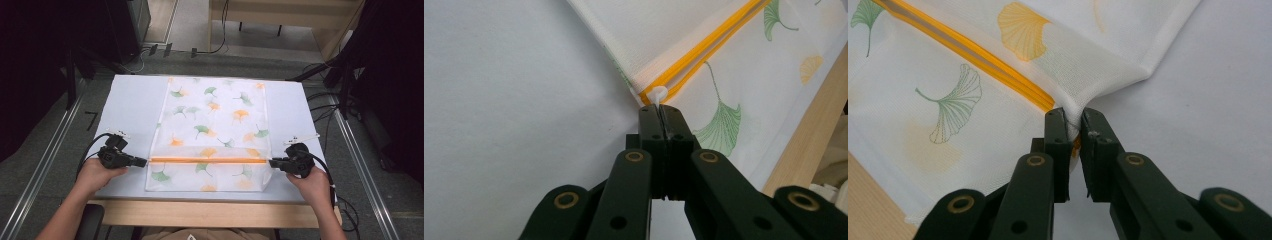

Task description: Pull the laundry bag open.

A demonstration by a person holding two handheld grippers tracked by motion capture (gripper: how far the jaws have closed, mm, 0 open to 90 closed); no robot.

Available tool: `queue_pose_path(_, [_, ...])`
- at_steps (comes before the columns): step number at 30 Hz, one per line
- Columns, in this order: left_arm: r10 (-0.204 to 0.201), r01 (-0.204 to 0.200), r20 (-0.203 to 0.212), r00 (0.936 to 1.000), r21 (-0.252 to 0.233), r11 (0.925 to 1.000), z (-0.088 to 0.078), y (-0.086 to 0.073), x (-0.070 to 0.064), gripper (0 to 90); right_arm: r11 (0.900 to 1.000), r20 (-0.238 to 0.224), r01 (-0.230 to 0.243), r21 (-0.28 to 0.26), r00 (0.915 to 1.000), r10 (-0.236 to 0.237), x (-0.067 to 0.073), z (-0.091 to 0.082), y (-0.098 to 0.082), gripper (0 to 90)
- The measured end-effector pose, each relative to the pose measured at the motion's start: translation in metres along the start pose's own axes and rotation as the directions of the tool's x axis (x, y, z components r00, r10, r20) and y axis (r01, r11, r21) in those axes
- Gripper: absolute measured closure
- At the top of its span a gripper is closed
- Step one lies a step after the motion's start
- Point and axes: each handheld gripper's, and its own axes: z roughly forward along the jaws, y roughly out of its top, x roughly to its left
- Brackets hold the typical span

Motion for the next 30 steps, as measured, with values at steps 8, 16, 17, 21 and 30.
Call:
queue_pose_path(8, [0.007, -0.007, 0.005, 1.0000, 0.003, 1.0000, 0.0021, -0.0004, -0.0008, 89.9, 1.000, 0.000, -0.013, 0.007, 0.9999, 0.013, -0.0039, 0.0021, -0.0009, 82.6])
queue_pose_path(16, [0.002, -0.002, 0.010, 0.9999, 0.001, 1.0000, 0.0035, -0.0010, 0.0004, 86.2, 1.000, -0.009, -0.020, 0.014, 0.9998, 0.020, -0.0052, 0.0026, -0.0048, 77.5])
queue_pose_path(17, [0.004, -0.004, 0.010, 0.9999, 0.002, 1.0000, 0.0037, -0.0010, 0.0005, 86.2, 1.000, -0.006, -0.020, 0.016, 0.9998, 0.020, -0.0055, 0.0026, -0.0051, 77.4])
queue_pose_path(21, [0.004, -0.004, 0.010, 0.9999, -0.001, 1.0000, 0.0045, -0.0007, 0.0003, 81.0, 1.000, -0.010, -0.014, 0.018, 0.9998, 0.014, -0.0057, 0.0034, -0.0060, 73.5])
queue_pose_path(30, [0.024, -0.024, -0.005, 0.9997, -0.039, 0.9990, 0.0030, 0.0007, 0.0015, 64.2, 1.000, -0.007, -0.008, 0.007, 0.9999, 0.008, -0.0057, 0.0050, -0.0067, 64.7])
